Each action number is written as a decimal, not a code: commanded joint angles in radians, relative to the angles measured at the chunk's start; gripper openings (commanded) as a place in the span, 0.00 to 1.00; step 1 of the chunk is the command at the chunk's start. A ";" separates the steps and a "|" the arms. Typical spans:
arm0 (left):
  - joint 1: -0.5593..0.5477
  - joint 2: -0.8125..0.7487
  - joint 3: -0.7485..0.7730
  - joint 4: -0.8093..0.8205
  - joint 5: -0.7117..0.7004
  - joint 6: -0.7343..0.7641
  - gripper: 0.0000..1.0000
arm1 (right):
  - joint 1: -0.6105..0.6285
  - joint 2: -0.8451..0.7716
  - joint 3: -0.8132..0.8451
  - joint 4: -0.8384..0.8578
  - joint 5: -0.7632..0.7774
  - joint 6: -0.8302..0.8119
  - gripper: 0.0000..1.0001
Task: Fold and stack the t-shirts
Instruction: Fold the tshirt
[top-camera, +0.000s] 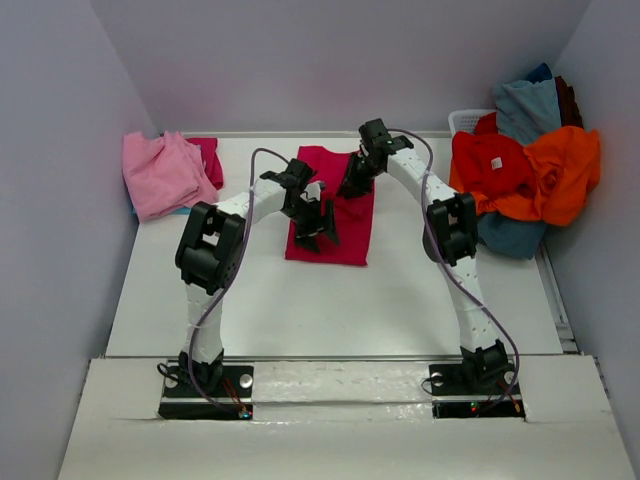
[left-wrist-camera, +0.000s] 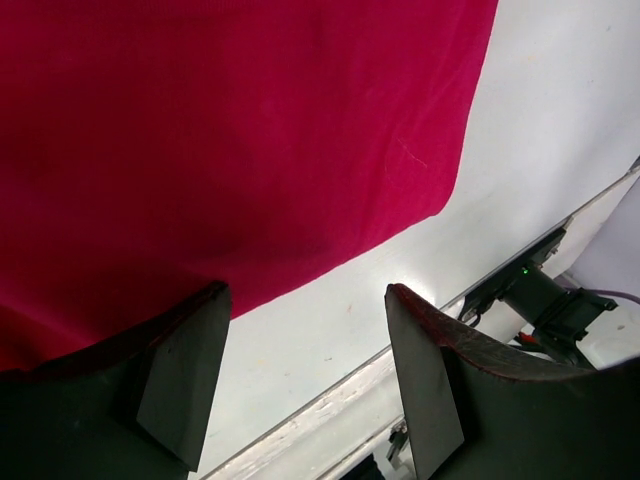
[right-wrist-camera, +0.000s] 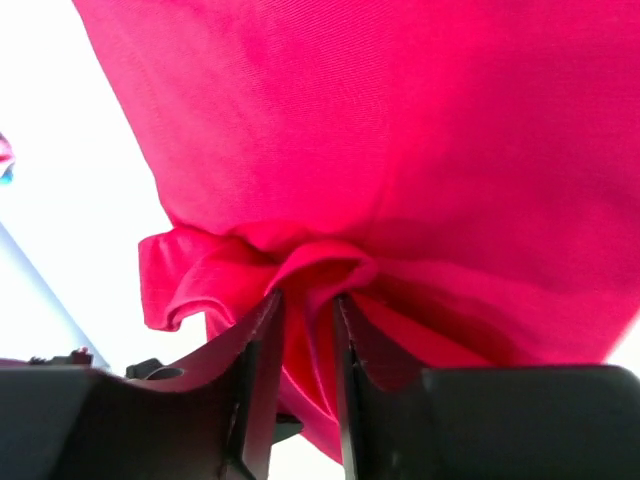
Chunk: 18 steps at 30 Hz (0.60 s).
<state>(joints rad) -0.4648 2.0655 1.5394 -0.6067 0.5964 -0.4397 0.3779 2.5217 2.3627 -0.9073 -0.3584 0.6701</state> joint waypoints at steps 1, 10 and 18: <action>-0.011 -0.005 0.016 -0.024 -0.003 0.022 0.74 | -0.008 0.017 0.023 0.070 -0.108 0.010 0.26; -0.020 0.007 0.007 -0.021 0.000 0.030 0.74 | -0.008 0.006 0.007 0.172 -0.269 -0.046 0.12; -0.020 0.019 0.013 -0.022 0.005 0.035 0.73 | -0.008 -0.023 0.013 0.216 -0.340 -0.095 0.28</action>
<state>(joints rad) -0.4786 2.0804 1.5394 -0.6106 0.5930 -0.4263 0.3775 2.5423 2.3528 -0.7433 -0.6262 0.6201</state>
